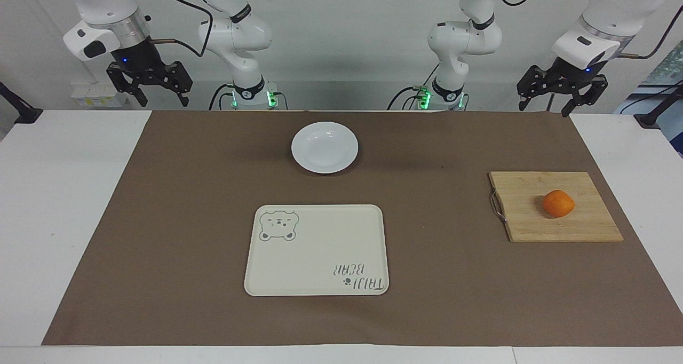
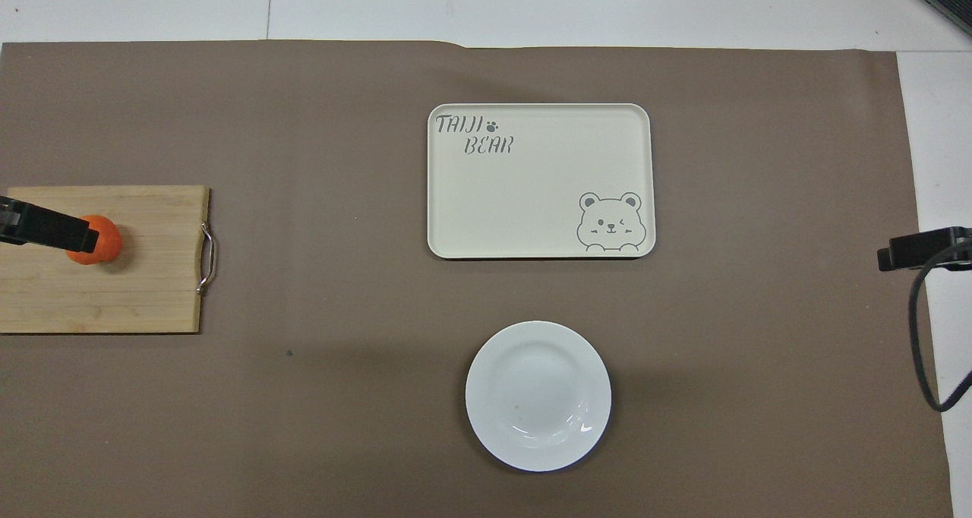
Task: Place orange and plate with both arms
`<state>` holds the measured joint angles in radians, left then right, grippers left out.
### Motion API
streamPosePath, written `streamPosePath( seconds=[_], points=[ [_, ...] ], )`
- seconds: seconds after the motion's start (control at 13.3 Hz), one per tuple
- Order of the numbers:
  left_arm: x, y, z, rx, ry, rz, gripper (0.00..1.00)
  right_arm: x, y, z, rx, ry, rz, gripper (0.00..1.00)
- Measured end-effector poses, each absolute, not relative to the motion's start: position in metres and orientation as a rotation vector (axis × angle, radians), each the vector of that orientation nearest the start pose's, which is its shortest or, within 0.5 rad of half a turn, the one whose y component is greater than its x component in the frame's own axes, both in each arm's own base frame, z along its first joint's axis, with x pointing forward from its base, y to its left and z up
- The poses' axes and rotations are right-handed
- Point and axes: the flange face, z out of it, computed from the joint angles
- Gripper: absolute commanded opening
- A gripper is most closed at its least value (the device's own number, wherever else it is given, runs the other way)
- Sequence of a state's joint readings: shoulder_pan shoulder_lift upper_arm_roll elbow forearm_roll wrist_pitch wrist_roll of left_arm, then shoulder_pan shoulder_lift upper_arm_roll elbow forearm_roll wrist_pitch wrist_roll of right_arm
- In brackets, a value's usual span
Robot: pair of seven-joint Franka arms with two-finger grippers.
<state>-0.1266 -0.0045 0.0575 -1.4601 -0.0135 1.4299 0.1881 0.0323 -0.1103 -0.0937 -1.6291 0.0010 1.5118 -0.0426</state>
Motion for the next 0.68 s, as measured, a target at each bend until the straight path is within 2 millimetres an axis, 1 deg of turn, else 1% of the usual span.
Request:
streamPosePath(
  seconds=[0.38,0.68],
  points=[
    [0.5371,-0.0384,0.6664,-3.130,0.407,0.036,1.00,0.5126,-0.0349,0.6505,-3.130,0.030,0.011,1.00],
    [0.5390,-0.0334,0.6676,-3.131,0.393,0.013,1.00,0.5125,-0.0354,0.6502,-3.130,0.031,0.012,1.00]
  ],
)
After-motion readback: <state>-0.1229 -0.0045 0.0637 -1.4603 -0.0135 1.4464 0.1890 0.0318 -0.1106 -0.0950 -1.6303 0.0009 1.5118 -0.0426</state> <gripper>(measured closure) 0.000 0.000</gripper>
